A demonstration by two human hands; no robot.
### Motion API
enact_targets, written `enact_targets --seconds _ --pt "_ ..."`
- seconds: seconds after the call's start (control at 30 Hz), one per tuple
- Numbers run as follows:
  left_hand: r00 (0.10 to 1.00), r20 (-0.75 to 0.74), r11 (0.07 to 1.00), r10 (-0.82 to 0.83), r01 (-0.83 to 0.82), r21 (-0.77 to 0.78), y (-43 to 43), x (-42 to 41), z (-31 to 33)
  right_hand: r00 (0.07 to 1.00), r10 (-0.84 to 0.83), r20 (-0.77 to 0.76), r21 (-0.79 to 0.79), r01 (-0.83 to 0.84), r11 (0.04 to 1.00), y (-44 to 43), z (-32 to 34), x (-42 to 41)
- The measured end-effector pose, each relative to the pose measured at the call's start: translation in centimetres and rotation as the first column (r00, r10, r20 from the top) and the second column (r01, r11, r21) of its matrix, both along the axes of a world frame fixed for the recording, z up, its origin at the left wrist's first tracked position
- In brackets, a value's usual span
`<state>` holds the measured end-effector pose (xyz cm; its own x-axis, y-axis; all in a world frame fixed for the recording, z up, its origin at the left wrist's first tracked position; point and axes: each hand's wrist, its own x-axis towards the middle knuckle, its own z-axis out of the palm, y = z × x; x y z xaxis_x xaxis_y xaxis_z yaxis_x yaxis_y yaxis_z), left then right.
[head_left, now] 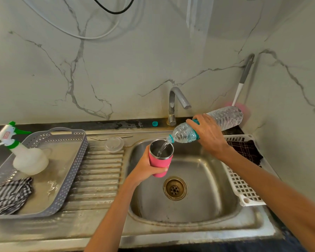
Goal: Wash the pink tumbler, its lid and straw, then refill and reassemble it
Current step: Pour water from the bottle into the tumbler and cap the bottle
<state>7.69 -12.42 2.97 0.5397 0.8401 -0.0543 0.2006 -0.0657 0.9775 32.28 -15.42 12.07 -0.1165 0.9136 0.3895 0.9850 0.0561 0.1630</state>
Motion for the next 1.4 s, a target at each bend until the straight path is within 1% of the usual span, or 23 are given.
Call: enact_targets --seconds 0.77,1.17,1.4 --pt "0.997 0.036 0.998 0.066 -0.066 -0.007 -0.2 0.6 -0.8 0.996 0.019 0.085 0.029 -0.022 0.999 -0.3 0.2 0.0" --pt "0.996 0.045 0.997 0.074 -0.074 -0.005 -0.5 0.4 -1.3 0.991 0.045 0.128 0.022 -0.048 0.999 -0.1 0.1 -0.2" --pt "0.995 0.051 0.996 0.088 -0.088 -0.018 -0.6 0.1 -1.3 0.991 0.049 0.126 -0.002 -0.049 0.999 0.0 -0.1 -0.5"
